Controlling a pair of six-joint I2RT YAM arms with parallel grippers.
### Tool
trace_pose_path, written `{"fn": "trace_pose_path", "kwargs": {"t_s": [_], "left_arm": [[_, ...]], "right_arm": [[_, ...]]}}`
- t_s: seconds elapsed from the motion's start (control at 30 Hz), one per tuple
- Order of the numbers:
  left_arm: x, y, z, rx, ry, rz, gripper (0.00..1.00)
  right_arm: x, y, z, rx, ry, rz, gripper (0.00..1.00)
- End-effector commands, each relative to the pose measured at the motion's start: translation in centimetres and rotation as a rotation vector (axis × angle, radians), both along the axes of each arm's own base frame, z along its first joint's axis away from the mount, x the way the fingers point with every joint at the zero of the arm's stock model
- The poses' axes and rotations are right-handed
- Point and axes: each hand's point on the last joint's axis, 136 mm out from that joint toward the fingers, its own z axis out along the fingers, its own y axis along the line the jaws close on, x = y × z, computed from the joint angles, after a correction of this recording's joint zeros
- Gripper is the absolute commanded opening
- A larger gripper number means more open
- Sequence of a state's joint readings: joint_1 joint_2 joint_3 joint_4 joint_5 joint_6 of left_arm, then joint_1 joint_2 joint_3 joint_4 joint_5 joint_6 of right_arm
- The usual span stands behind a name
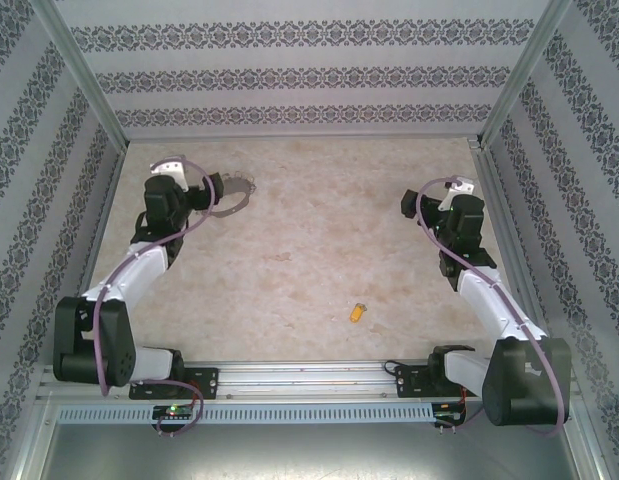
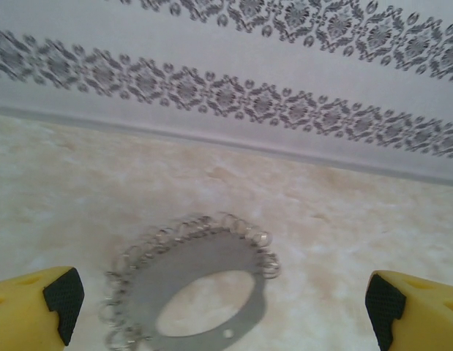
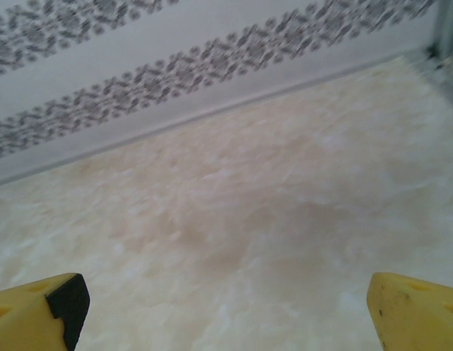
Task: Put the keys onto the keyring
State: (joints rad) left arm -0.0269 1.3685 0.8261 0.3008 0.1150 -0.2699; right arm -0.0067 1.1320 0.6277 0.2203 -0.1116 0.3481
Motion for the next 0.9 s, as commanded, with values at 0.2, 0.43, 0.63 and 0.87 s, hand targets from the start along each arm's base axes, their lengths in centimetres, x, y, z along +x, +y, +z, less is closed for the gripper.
{"fn": "trace_pose_path", "kwargs": {"t_s": [0.2, 0.43, 0.63, 0.87], "left_arm": [[3.0, -7.3, -9.9, -0.223, 0.494, -0.139, 0.98], [5.7, -9.1, -14.0, -0.173, 0.653, -0.178, 0.97], [7.5, -9.1, -15.7, -0.115, 0.673, -0.187, 0.97], [8.3, -9.1, -17.1, -0.048, 0.691, -0.194, 0.97]], "right_arm": [[-3.3, 10.5, -2.6, 0.110, 0.160, 0.293, 0.96], [-5.5, 14.5, -5.4, 0.069, 0.221, 0.353, 0.95], [-6.2, 15.1, -6.1, 0.059, 0.238, 0.357, 0.95], [-6.4, 14.9, -4.8, 0.063, 0.202, 0.351, 0.95]]}}
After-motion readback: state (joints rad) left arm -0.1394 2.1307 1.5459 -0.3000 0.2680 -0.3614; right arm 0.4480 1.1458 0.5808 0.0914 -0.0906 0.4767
